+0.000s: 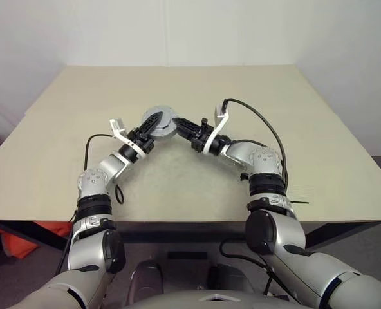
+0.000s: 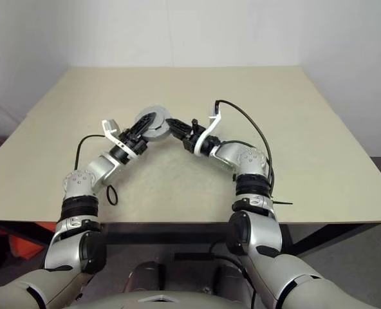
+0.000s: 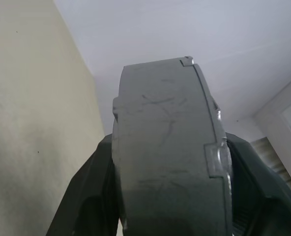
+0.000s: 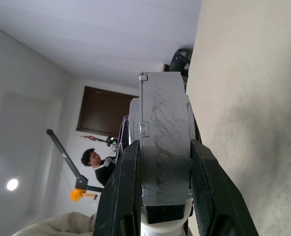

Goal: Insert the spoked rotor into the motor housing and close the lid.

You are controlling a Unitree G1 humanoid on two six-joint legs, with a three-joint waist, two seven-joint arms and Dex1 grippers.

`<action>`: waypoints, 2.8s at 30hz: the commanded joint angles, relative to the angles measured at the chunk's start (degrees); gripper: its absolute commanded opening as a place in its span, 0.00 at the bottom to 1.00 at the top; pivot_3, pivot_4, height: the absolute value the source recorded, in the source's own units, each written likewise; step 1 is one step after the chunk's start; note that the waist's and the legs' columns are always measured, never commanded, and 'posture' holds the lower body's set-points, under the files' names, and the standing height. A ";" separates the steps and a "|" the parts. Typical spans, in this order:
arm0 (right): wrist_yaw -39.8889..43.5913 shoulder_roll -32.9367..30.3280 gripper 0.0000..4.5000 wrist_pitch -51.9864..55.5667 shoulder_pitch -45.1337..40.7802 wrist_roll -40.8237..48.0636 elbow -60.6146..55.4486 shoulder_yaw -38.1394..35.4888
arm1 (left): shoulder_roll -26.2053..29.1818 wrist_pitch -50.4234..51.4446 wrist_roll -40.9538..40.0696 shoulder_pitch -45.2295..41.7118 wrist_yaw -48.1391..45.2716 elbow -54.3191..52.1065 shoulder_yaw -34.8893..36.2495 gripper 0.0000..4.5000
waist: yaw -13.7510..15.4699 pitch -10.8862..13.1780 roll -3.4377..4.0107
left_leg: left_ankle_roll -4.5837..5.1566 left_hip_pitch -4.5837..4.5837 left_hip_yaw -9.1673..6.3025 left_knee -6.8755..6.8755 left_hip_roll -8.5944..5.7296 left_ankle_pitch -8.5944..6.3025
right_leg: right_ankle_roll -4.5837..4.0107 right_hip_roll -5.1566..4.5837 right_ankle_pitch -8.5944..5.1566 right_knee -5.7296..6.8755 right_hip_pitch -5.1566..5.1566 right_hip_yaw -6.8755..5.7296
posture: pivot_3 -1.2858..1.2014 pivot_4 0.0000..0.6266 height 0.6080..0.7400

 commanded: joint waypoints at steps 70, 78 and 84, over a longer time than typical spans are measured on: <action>22.84 -20.95 0.86 -61.87 1.77 -48.55 12.43 29.51 | 15.76 -39.48 46.40 11.67 -5.80 -20.41 -29.89 0.90 | -0.34 -0.09 -0.54 | -0.19 0.53 -0.74 0.33 0.06 0.12 | -0.09 -0.03 -0.02 0.24 0.93 -0.43 | 0.52 0.00 1.00; 25.19 -23.67 0.86 -64.63 1.75 -52.28 17.09 30.84 | 12.56 -45.65 52.65 11.15 -6.55 -14.47 -32.88 0.90 | -0.54 -0.08 -0.49 | 0.04 0.52 -0.73 0.46 0.07 0.00 | -0.15 -0.03 -0.02 0.33 0.91 -0.44 | 0.52 0.00 1.00; 26.00 -24.09 0.86 -65.92 2.32 -52.40 16.81 30.05 | 10.44 -46.66 54.29 11.04 -4.67 -14.41 -32.06 0.90 | -0.52 -0.08 -0.47 | 0.29 0.43 -0.73 0.98 0.10 -0.16 | -0.16 -0.05 -0.02 0.56 0.93 -0.43 | 0.52 0.00 1.00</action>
